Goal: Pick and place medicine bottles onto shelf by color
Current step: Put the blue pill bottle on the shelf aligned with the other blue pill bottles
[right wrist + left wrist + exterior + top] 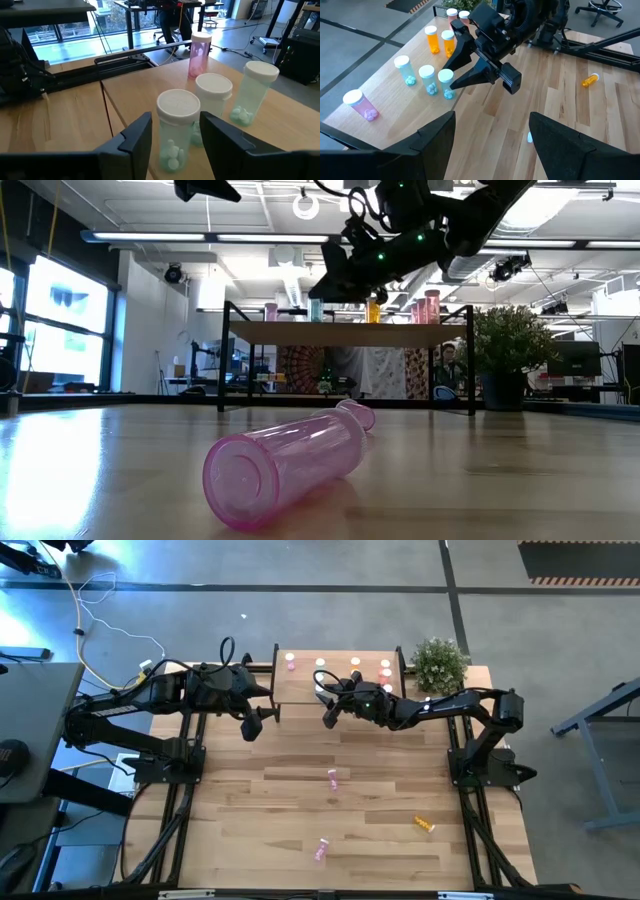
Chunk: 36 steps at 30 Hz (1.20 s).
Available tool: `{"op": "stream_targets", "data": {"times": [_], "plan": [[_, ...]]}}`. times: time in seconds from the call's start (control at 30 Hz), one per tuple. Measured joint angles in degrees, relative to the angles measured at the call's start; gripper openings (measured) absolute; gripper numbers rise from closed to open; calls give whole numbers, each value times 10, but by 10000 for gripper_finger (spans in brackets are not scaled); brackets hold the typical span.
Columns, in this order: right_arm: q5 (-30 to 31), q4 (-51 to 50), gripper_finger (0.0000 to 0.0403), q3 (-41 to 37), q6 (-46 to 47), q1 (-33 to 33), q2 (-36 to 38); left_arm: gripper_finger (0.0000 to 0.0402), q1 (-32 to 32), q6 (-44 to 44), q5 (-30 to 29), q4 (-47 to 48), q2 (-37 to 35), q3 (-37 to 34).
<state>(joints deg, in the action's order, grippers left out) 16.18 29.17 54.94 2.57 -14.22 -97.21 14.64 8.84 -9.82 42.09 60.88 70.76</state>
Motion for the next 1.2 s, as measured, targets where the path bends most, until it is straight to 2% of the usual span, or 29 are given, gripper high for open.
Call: {"op": "stream_targets", "data": {"times": [0.57, 0.87, 1.2], "plan": [[19, -38, 158, 2, 15, 0, 17, 245, 0, -5, 1, 0, 0, 0], [19, -147, 158, 51, 20, 5, 17, 245, 0, -11, 1, 0, 0, 0], [19, -166, 158, 59, 47, 16, 18, 245, 0, -20, 1, 0, 0, 0]]}}
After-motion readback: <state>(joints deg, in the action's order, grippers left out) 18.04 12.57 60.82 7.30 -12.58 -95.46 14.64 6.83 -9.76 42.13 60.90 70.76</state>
